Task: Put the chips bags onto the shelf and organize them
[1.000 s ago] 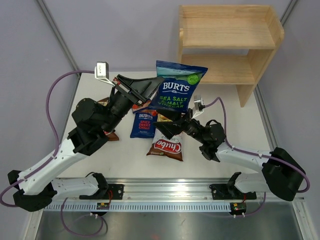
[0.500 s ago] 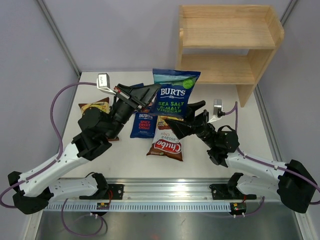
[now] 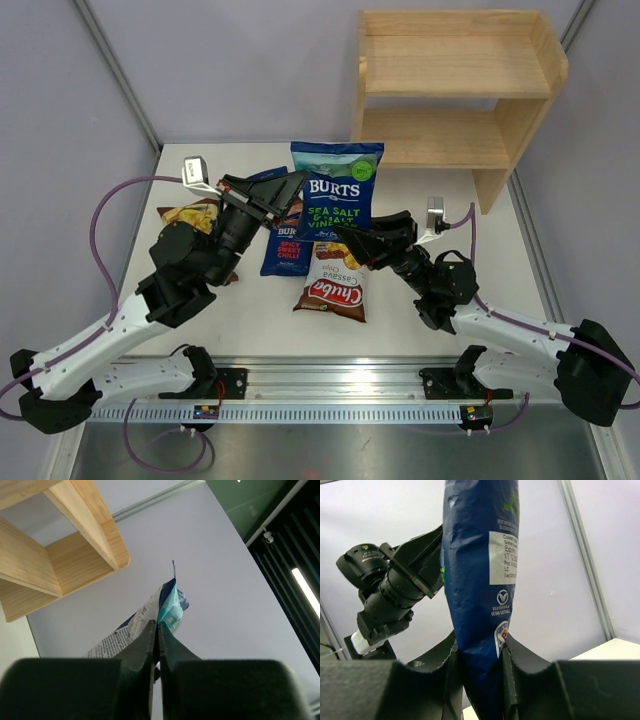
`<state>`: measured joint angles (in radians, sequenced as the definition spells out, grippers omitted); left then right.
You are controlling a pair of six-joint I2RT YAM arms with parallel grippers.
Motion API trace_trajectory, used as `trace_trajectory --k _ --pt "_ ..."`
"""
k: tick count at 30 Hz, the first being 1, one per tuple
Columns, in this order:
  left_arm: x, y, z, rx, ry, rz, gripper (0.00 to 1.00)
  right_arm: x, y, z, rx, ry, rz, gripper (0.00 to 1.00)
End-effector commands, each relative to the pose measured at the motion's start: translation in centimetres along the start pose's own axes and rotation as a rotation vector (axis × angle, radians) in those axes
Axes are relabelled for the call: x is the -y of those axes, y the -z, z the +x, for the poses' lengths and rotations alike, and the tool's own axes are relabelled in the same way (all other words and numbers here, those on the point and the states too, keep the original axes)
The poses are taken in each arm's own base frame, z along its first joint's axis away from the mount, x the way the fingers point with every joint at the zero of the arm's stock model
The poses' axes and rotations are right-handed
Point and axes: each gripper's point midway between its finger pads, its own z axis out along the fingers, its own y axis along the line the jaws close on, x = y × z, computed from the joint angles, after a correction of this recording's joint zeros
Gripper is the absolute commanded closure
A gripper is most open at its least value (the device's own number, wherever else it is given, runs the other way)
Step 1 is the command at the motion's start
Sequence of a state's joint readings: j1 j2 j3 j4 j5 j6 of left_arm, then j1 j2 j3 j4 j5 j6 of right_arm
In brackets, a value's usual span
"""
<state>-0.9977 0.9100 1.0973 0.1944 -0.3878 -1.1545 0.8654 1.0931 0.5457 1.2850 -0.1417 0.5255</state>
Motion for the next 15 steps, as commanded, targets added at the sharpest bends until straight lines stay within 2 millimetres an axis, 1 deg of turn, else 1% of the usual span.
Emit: trace_trajectory --k 1,2,3,4,7,8,9,10,11,12,13,14,15 --pt "1.3 0.4 -2.8 0.095 -0.046 -0.021 0.91 -4.1 -1.0 -5.0 0.140 0.035 -0.139 0.77" --pt "1.3 0.5 -3.1 0.102 -0.070 -0.034 0.80 -4.3 -0.9 -5.0 0.126 0.034 -0.139 0.79" --pt "1.3 0.7 -3.6 0.111 -0.130 -0.042 0.70 -4.2 -1.1 -4.8 0.088 0.015 -0.117 0.80" --pt "1.9 0.8 -4.1 0.115 -0.165 -0.037 0.54 -4.2 -1.2 -4.7 0.059 0.006 -0.102 0.80" --pt "2.8 1.2 -5.2 0.106 -0.322 -0.036 0.37 -3.8 -1.5 -4.0 -0.080 -0.026 -0.013 0.84" --pt "2.5 1.2 -5.5 0.095 -0.387 -0.055 0.27 -2.6 -0.9 -2.3 -0.179 -0.057 0.067 0.85" --pt "1.9 1.4 -5.5 0.071 -0.440 -0.077 0.20 -3.1 -1.4 -4.2 -0.165 -0.058 0.093 0.86" --pt "1.3 1.4 -5.7 0.061 -0.484 -0.104 0.15 -2.9 -1.2 -4.1 -0.199 -0.063 0.129 0.86" --pt "1.8 1.8 -6.6 0.074 -0.527 -0.119 0.06 -1.7 -0.2 -2.4 -0.299 -0.080 0.213 0.85" --pt "0.9 2.1 -6.7 0.054 -0.577 -0.159 0.01 -1.6 -0.9 -4.2 -0.279 -0.076 0.268 0.85" --pt "0.5 2.5 -6.9 0.044 -0.618 -0.180 0.01 -1.2 -0.8 -4.2 -0.306 -0.071 0.303 0.85" --pt "0.4 2.9 -7.4 0.044 -0.655 -0.204 0.01 -0.1 0.0 -3.3 -0.372 -0.068 0.367 0.89" --pt "-0.1 3.3 -7.6 0.035 -0.687 -0.225 0.01 0.2 -1.0 -4.7 -0.347 -0.062 0.407 0.89"
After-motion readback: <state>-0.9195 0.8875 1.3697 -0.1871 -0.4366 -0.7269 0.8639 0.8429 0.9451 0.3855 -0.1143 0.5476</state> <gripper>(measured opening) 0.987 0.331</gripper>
